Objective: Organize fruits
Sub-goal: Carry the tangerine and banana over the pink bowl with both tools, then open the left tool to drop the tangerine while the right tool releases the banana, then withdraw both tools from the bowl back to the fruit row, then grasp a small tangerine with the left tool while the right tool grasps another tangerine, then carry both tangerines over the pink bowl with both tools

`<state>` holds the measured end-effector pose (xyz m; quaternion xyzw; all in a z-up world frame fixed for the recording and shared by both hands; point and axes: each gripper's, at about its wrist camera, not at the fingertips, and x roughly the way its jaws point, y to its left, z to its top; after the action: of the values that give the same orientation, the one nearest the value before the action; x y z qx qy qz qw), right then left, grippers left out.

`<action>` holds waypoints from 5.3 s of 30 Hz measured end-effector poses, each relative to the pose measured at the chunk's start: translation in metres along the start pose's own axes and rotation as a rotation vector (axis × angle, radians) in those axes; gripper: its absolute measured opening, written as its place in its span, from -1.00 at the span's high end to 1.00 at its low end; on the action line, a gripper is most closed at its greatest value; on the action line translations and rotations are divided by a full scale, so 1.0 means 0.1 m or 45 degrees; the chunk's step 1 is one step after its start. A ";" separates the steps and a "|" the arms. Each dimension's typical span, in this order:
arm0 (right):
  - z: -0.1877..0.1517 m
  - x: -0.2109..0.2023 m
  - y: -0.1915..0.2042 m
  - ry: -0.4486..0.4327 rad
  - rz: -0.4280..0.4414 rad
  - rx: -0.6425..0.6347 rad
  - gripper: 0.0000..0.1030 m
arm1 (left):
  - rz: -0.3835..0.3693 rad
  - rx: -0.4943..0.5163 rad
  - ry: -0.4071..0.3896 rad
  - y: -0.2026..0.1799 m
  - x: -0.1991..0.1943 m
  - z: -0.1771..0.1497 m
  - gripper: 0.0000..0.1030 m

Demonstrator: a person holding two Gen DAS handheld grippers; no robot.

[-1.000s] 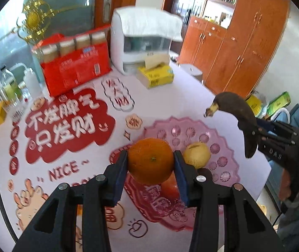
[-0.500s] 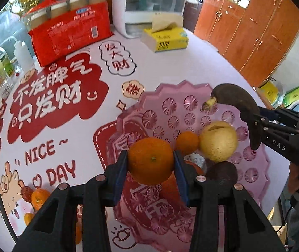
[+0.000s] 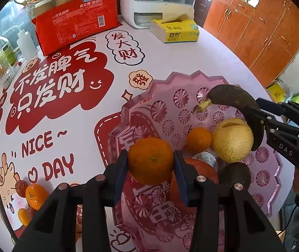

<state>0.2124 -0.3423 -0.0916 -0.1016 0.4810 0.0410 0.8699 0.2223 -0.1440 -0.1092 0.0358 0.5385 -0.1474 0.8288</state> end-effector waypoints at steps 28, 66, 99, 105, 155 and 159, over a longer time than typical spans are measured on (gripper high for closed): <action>-0.06 -0.37 -0.10 -0.109 0.105 0.159 0.14 | 0.005 -0.024 -0.099 -0.05 -0.34 -0.01 -0.61; -0.26 -1.88 0.83 -0.343 0.191 0.170 -0.04 | 0.142 0.051 -0.350 0.46 -2.23 -0.47 -0.65; -0.21 -1.08 2.77 -0.074 0.237 0.214 -0.05 | 0.074 0.153 -0.099 2.36 -1.48 -0.97 -0.63; -0.28 -0.64 2.96 0.050 0.265 0.252 -0.04 | -0.061 0.132 0.039 2.46 -0.87 -1.12 -0.41; -0.37 -1.06 3.06 -0.050 0.359 0.109 0.27 | -0.196 0.198 -0.151 1.77 -1.60 -1.05 0.45; -0.39 -1.36 2.89 -0.132 0.321 0.067 0.27 | -0.218 0.219 -0.211 1.44 -1.81 -0.96 0.45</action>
<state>0.0587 -0.0647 -0.0370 -0.0153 0.4451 0.1426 0.8839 0.1099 0.0513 0.0003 0.0482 0.4546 -0.2657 0.8488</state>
